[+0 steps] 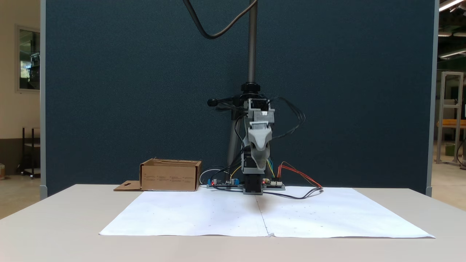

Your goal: Grasp a green dice and put it in the bin.

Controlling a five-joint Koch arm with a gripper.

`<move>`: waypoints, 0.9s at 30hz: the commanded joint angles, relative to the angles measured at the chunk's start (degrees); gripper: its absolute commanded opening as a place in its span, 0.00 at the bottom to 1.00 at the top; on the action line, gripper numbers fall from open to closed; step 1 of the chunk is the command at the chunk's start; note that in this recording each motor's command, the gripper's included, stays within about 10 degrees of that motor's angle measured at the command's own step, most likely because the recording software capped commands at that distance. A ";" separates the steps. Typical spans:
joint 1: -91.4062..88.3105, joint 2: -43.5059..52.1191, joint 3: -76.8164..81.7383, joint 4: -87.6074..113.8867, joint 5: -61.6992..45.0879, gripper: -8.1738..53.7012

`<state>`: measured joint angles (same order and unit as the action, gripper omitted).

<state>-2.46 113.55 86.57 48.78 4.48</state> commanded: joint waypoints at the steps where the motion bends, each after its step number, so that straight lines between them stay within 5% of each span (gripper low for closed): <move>1: -0.35 4.31 1.76 -9.38 -4.75 0.83; 27: 8.09 22.15 34.54 -59.39 -4.39 0.86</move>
<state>4.83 129.29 121.90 -1.58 3.16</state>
